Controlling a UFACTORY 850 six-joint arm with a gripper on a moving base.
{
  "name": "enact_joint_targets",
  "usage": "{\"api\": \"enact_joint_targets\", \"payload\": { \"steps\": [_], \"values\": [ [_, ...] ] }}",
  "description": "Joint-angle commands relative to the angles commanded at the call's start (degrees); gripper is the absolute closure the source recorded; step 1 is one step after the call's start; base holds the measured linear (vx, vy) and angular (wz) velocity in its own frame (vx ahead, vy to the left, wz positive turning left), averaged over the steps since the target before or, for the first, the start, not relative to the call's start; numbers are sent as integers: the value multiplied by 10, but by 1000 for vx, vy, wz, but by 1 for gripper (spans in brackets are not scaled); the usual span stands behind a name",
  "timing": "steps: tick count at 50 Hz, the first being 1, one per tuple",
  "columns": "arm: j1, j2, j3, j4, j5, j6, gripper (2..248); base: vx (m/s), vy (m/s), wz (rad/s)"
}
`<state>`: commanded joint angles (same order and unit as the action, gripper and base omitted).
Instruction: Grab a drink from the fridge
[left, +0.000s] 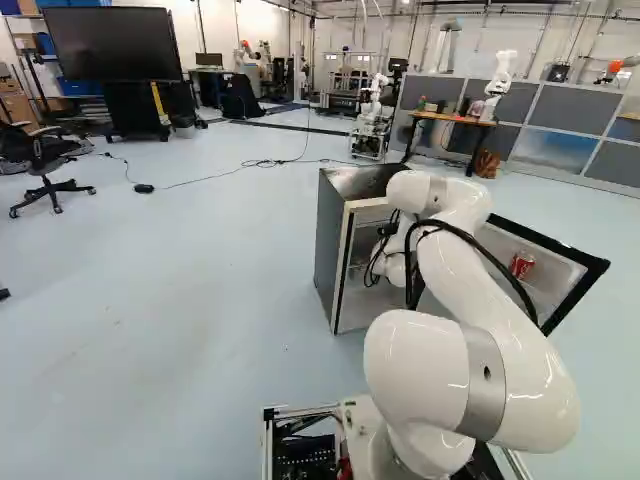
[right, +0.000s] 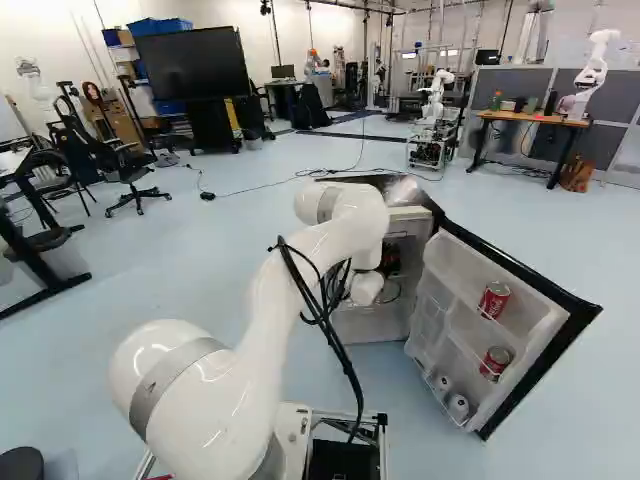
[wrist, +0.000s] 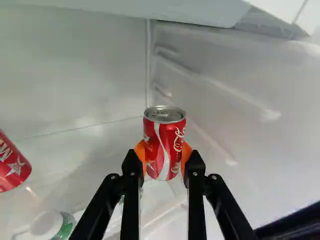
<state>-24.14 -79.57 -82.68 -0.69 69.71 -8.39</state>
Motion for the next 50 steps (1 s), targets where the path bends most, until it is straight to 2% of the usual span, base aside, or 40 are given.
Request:
{"api": "enact_joint_targets", "payload": {
  "steps": [21,50],
  "values": [
    [14,50,89,0,0,0,160,0,0,0],
    [33,159,236,0,0,0,160,0,0,0]
  ]
}}
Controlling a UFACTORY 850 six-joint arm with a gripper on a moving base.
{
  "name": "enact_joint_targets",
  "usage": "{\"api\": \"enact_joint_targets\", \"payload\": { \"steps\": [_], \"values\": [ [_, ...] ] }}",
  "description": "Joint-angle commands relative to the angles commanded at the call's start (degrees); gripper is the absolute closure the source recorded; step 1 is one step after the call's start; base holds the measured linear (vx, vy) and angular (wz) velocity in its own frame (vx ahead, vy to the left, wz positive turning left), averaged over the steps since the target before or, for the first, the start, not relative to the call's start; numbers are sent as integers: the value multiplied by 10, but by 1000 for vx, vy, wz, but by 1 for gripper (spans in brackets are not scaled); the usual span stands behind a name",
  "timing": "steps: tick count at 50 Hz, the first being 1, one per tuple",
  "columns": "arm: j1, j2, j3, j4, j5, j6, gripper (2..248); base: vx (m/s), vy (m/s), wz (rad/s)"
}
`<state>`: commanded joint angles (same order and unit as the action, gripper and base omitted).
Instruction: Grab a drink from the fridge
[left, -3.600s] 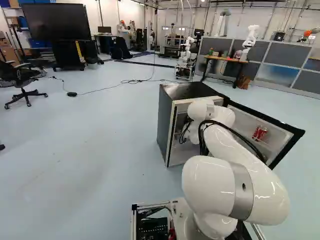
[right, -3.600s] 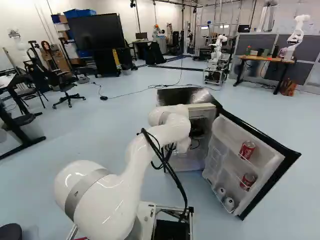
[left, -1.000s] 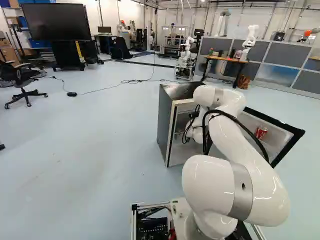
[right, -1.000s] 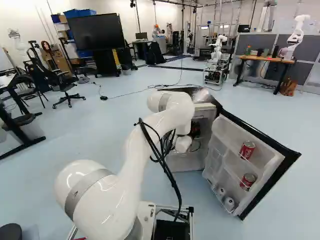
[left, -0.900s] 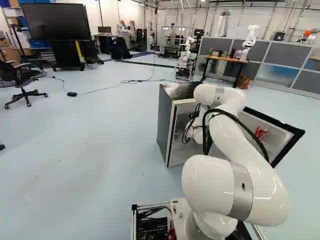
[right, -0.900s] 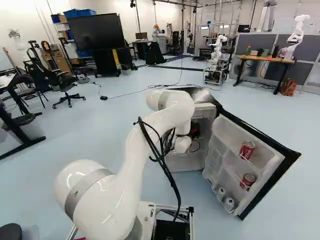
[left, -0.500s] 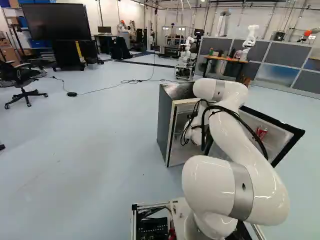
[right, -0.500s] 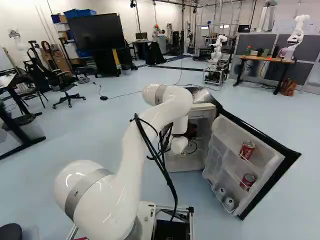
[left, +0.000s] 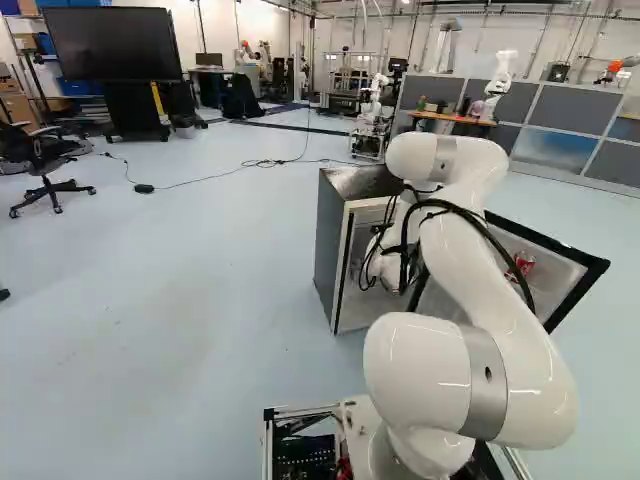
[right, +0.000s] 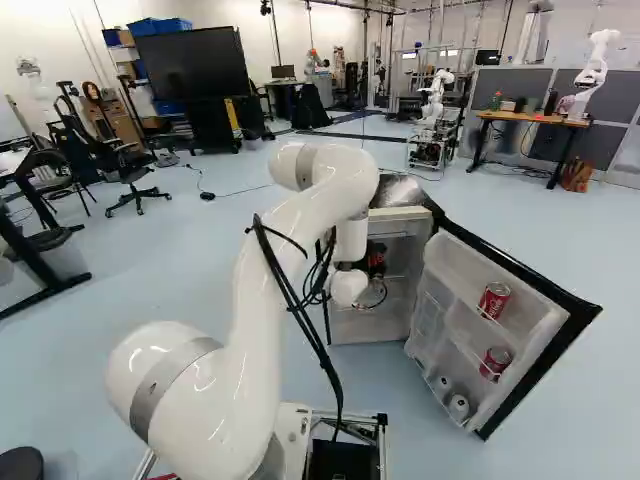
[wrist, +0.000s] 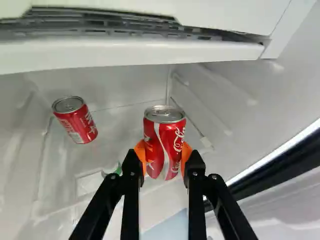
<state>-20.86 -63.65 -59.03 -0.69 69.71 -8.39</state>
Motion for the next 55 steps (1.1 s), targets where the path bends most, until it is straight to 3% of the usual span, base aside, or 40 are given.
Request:
{"api": "enact_joint_targets", "payload": {
  "steps": [55],
  "values": [
    [29,206,249,0,0,0,160,0,0,0]
  ]
}}
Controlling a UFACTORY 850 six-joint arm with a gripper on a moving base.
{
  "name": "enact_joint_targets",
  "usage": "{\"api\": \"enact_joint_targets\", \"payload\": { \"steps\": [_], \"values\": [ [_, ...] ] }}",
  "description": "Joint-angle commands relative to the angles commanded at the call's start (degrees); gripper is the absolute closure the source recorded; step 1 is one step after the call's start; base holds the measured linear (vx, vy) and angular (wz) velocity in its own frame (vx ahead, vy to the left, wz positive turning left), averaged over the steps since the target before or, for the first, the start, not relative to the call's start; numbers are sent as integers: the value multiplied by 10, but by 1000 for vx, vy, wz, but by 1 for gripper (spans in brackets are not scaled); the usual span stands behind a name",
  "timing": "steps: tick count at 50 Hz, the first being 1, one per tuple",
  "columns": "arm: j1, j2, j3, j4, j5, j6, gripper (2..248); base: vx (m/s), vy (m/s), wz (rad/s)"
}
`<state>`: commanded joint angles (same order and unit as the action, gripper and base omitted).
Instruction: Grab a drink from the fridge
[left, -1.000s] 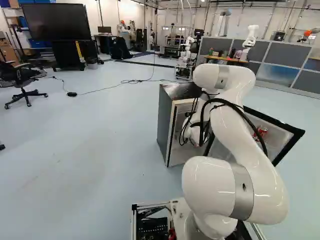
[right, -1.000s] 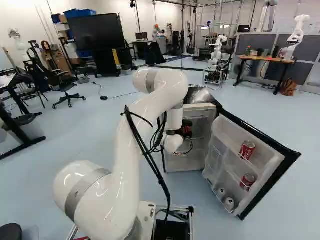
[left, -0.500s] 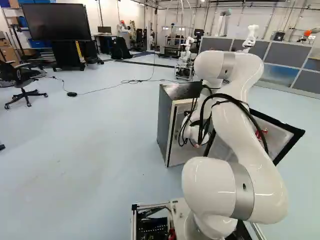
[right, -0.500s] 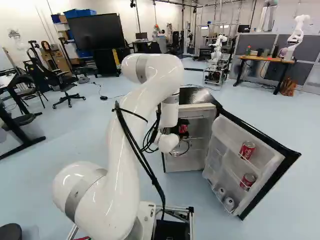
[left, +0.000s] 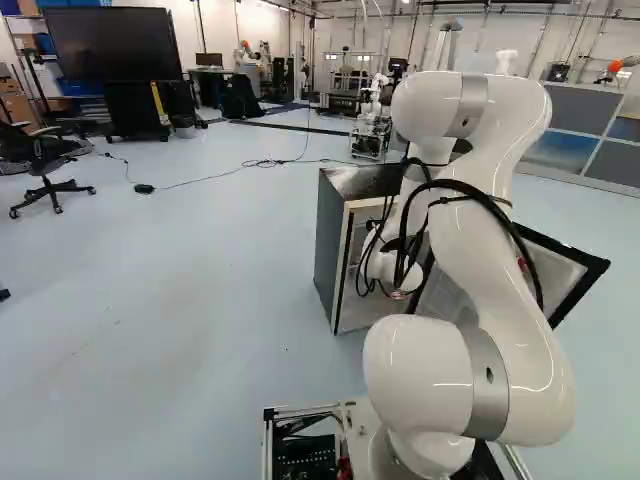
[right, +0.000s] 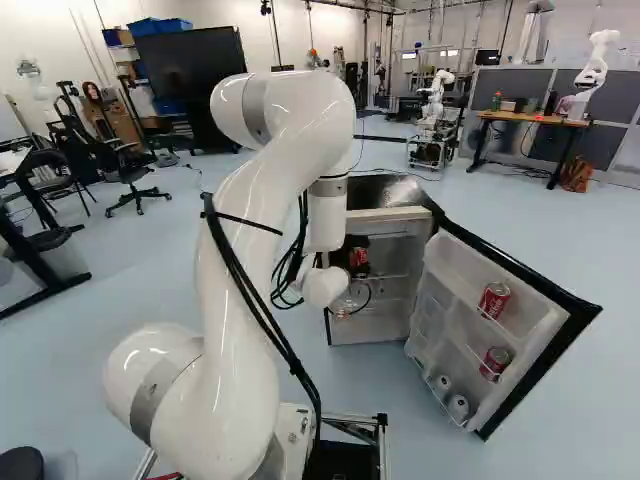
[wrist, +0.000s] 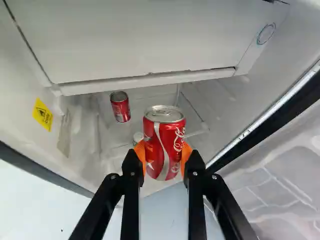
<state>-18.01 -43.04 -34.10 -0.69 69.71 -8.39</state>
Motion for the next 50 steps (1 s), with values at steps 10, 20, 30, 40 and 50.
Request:
{"api": "enact_joint_targets", "payload": {
  "steps": [10,20,30,40,50],
  "values": [
    [5,38,42,0,0,0,160,0,0,0],
    [10,77,83,0,0,0,160,0,0,0],
    [12,117,122,0,0,0,160,0,0,0],
    [10,156,159,0,0,0,160,0,0,0],
    [7,191,187,0,7,0,160,0,0,0]
  ]
}}
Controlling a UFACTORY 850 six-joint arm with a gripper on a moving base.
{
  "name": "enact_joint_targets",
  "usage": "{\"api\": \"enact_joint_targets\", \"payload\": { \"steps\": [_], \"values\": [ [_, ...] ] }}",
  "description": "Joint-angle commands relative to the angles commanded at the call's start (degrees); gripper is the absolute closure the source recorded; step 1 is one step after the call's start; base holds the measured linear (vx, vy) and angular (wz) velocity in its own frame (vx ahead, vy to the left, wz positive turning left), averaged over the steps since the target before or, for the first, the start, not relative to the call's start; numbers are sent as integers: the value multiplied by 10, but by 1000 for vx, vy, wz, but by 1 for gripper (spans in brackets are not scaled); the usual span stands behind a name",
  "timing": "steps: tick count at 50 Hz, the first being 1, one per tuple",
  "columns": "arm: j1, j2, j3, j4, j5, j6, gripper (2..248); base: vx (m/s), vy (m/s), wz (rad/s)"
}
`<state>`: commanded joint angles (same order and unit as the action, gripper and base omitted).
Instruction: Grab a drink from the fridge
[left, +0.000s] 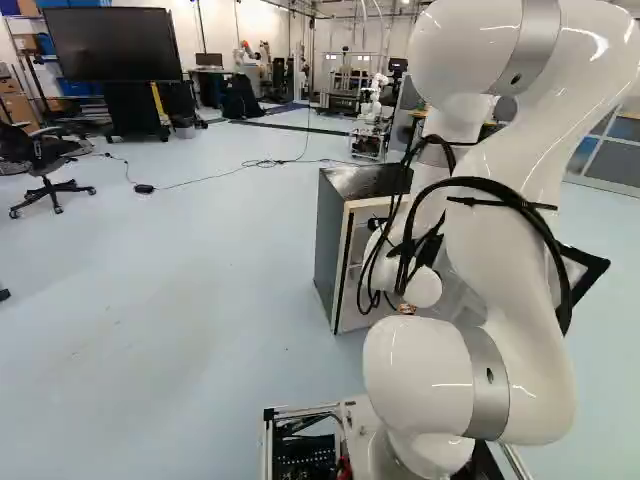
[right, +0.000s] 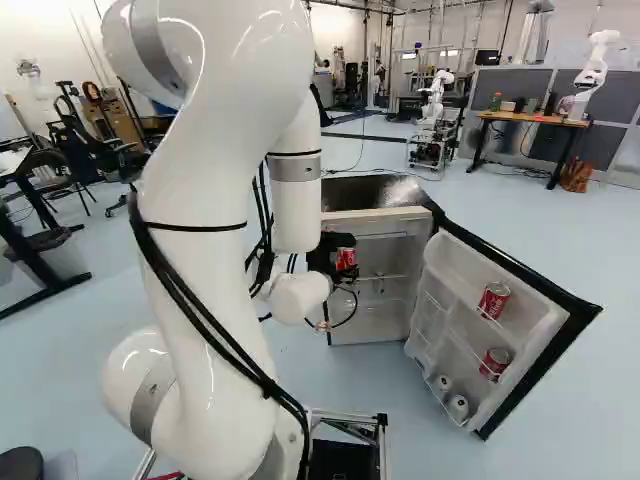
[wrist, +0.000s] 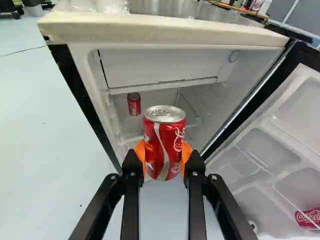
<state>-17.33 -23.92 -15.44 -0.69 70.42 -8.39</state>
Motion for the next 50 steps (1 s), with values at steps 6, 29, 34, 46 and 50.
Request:
{"api": "enact_joint_targets", "payload": {
  "steps": [6,29,34,46,50],
  "values": [
    [-1,16,9,0,7,0,160,0,0,0],
    [-1,69,29,0,32,0,160,0,0,0],
    [-1,80,32,0,37,0,160,0,0,0],
    [-1,106,39,0,48,0,160,0,0,0],
    [-1,114,41,0,51,0,160,0,0,0]
  ]
}}
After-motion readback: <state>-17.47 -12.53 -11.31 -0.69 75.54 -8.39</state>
